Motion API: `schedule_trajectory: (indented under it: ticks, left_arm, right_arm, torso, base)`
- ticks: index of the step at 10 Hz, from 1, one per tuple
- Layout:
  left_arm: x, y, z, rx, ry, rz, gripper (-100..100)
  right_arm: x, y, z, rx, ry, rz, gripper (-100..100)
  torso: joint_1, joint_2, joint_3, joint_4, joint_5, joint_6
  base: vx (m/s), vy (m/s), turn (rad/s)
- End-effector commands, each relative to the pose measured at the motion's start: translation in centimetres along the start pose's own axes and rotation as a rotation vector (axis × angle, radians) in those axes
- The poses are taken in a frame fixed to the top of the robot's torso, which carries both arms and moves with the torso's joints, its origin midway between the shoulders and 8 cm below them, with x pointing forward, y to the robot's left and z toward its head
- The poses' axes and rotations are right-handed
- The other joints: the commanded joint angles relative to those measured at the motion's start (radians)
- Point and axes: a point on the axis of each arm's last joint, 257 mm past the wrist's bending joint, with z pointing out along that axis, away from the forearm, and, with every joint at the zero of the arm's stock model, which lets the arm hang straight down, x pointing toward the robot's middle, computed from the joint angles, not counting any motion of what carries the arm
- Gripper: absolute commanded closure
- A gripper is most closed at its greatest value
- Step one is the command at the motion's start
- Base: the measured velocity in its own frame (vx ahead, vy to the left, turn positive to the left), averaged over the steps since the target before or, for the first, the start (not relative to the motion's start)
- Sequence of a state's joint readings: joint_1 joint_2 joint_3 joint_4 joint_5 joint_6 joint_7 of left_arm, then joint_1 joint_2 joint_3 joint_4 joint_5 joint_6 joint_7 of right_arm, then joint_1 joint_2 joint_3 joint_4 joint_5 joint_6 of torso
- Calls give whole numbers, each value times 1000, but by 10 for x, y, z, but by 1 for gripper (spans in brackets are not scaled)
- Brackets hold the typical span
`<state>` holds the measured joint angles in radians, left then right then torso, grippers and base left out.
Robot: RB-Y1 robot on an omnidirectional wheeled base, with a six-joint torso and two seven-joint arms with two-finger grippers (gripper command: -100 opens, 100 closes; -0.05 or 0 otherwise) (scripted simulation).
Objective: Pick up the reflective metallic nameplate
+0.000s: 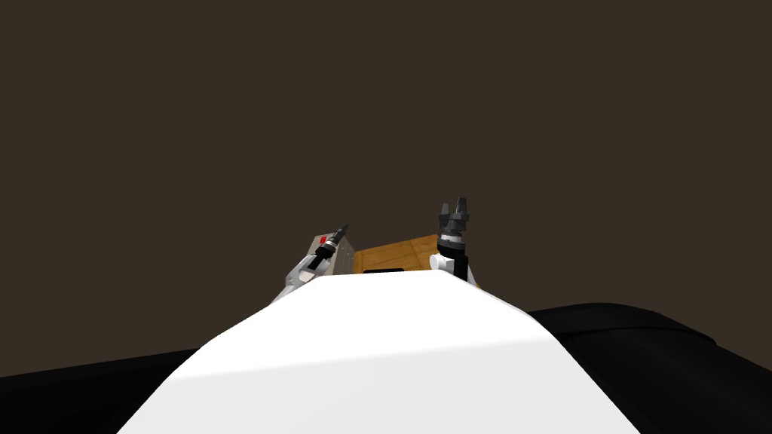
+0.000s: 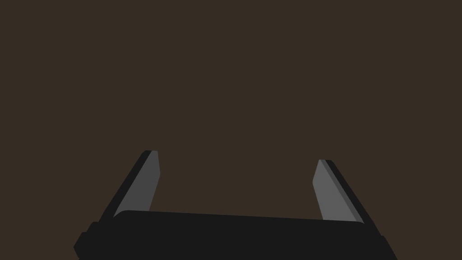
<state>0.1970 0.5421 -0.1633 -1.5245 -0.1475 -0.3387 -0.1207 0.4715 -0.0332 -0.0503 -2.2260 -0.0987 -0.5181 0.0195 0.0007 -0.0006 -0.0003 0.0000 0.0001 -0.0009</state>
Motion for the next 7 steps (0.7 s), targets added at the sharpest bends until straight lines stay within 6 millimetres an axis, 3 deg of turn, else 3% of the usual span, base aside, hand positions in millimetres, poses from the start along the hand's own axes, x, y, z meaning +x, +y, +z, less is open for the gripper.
schedule_trajectory:
  ticks: [1, 7]
  left_arm:
    - [12, 21, -2, -44, 39, 31, -100]
    - [43, 98, -29, -210, 159, 117, -100]
  right_arm:
    - [0, 0, 0, 0, 0, 0, 0]
    - [0, 0, 0, 0, 0, 0, 0]
  torso:
    - [0, 0, 0, 0, 0, 0]
    - [1, 0, 0, 0, 0, 0]
  base:
    - [7, 0, -123]
    - [10, 11, -82]
